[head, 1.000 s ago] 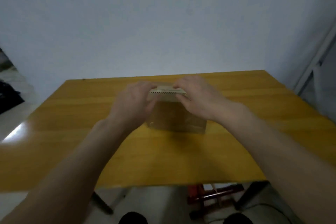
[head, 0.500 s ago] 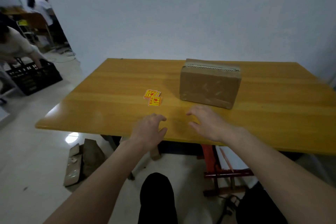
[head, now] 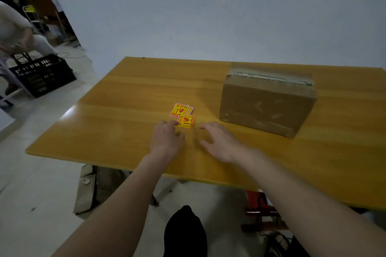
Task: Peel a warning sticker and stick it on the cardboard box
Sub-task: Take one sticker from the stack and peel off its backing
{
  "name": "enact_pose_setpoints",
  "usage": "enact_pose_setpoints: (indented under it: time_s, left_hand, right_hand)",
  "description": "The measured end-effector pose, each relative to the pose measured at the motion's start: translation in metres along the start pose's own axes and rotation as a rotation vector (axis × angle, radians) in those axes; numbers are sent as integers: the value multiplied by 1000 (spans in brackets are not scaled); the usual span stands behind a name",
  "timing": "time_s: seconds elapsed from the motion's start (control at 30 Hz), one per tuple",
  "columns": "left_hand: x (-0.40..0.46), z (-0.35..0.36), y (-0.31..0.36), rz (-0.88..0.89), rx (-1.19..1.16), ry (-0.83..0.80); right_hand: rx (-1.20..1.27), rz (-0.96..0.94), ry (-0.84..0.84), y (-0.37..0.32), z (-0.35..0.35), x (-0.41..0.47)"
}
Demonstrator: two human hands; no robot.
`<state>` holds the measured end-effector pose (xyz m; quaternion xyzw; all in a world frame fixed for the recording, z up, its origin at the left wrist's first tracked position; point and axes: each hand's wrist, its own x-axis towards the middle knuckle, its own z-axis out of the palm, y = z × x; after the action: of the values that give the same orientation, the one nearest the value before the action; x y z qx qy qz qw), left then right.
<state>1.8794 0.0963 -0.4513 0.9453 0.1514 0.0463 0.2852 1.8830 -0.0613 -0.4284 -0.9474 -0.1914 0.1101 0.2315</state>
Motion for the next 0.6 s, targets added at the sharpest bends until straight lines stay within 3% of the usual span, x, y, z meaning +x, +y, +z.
enact_pose_setpoints:
  time_s: [0.23, 0.47, 0.6]
  left_hand:
    - [29, 14, 2, -172, 81, 144]
    - [35, 28, -2, -133, 15, 194]
    - [30, 28, -3, -99, -49, 174]
  right_hand:
    - [18, 30, 49, -8, 7, 62]
    - [-62, 103, 60, -17, 9, 102]
    - [10, 139, 82, -14, 9, 98]
